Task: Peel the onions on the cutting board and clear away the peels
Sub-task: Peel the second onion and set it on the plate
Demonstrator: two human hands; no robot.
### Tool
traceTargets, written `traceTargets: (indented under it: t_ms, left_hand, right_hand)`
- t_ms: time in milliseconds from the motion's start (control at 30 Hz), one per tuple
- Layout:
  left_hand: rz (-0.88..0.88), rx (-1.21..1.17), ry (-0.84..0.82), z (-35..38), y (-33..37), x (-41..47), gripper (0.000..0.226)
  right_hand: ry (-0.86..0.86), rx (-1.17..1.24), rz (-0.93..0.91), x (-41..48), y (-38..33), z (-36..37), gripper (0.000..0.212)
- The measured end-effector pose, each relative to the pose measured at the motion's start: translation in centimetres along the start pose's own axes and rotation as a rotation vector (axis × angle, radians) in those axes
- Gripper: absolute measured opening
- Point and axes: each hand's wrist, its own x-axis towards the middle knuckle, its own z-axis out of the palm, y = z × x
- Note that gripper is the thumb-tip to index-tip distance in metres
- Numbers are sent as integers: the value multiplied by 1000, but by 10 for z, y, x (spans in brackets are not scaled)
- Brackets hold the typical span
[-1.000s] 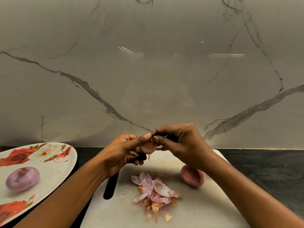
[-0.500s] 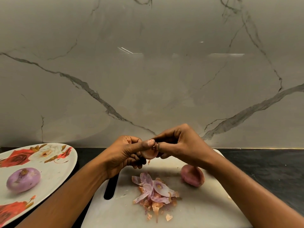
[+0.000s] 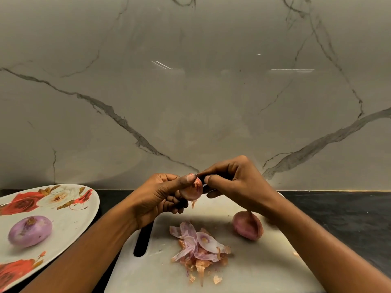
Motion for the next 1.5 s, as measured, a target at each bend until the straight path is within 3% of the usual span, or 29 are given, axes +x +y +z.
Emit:
traceTargets:
  t_ms: [167, 400, 500, 633, 700, 1000, 1167, 1333, 1500]
  left_hand:
    - [1, -26, 71, 1, -1, 0, 65]
    - [-8, -67, 72, 1, -2, 2, 70]
    - [-1, -99, 62, 1, -2, 2, 75]
    - [21, -176, 53, -2, 0, 1, 116]
    - [30, -186, 47, -3, 1, 2, 121]
    - [48, -139, 6, -4, -2, 1, 106]
    - [58, -109, -41, -2, -1, -1, 83]
    - [43, -105, -50, -2, -1, 0, 86]
    - [16, -147, -25, -1, -1, 0, 111]
  right_hand:
    - [-31, -38, -116, 0, 3, 1, 28]
    - [82, -93, -183, 2, 12, 9, 19]
    - [74, -110, -155, 3, 9, 9, 17]
    - [99, 88, -52, 3, 3, 3, 13]
    - [103, 101, -46, 3, 2, 1, 14]
    - [62, 34, -105, 0, 3, 6, 28]
    - [15, 133, 74, 2, 3, 6, 30]
    - [33, 172, 105, 3, 0, 6, 20]
    - [64, 166, 123, 3, -1, 4, 22]
